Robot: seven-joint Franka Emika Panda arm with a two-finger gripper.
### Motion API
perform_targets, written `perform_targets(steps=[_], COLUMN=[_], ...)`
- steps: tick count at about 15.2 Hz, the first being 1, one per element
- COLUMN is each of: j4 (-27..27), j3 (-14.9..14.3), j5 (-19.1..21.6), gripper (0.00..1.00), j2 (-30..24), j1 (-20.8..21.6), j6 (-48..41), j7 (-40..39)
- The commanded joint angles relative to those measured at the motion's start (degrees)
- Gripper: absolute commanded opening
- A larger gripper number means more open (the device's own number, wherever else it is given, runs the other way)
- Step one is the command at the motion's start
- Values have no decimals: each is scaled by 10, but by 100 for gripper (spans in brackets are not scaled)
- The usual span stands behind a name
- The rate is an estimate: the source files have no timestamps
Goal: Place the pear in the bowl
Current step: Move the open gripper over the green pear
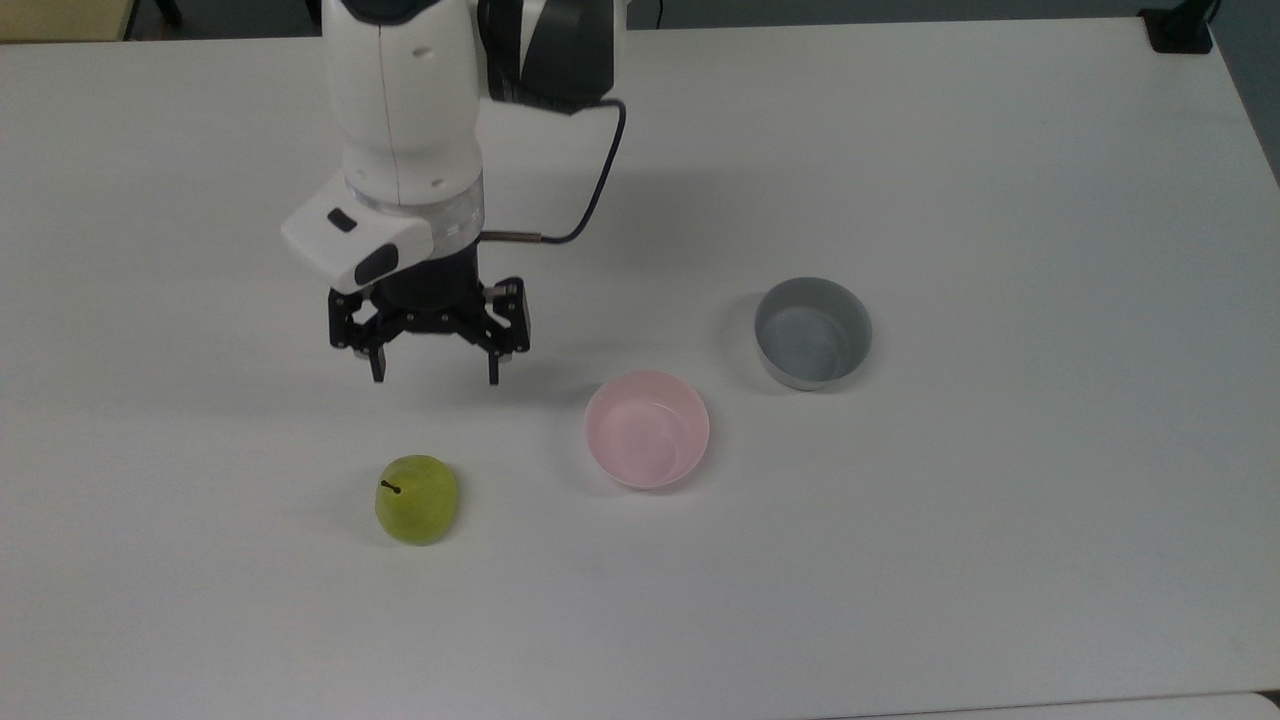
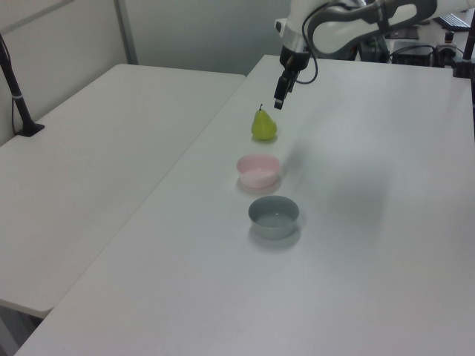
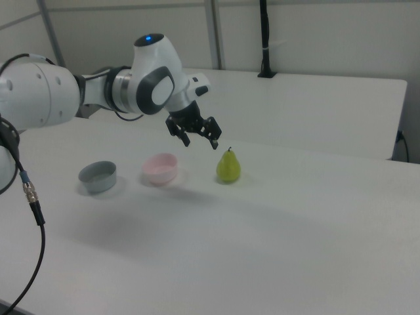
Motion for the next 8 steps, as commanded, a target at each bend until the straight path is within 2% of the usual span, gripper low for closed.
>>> perform_targets(steps=[1,8], j4=[14,13], j3=[-1,-1], j5=[-8,-9], gripper=[100,100], j2=[34,92], j1=[-10,-25], j6=[49,154], j7=[-2,-1])
